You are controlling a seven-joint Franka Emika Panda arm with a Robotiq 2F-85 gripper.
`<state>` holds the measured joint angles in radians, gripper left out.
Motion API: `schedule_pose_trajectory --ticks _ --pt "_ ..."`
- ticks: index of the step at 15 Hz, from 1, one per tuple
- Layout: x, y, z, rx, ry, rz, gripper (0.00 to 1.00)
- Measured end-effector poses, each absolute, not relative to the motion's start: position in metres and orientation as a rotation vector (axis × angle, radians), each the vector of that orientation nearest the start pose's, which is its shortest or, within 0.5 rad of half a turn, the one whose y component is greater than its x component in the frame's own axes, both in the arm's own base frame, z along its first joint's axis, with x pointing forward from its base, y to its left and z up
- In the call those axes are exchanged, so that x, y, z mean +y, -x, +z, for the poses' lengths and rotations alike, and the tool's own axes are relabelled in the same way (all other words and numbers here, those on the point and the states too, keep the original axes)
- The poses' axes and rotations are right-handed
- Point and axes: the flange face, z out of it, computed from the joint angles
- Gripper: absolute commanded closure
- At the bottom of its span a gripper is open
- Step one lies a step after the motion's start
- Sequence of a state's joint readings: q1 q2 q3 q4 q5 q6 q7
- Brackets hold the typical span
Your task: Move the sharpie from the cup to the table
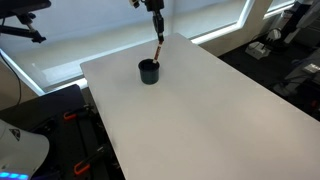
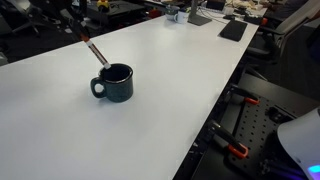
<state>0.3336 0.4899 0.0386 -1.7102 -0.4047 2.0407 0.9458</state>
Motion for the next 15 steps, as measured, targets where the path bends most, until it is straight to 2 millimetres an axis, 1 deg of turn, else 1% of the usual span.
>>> schedule_pose_trajectory --ticks 4,6,8,10,13,15 --pt "0.214 -0.624 0.323 0.646 3.407 -0.204 0.95" --pt "0.209 -0.629 0.333 0.662 3.400 -0.241 0.95" --pt "0.200 -0.637 0.341 0.688 3.396 -0.277 0.95" --pt "0.186 -0.643 0.346 0.718 3.398 -0.305 0.95" --pt "0.165 -0.651 0.348 0.766 3.396 -0.326 0.95" --pt "0.153 -0.654 0.346 0.797 3.394 -0.320 0.95"
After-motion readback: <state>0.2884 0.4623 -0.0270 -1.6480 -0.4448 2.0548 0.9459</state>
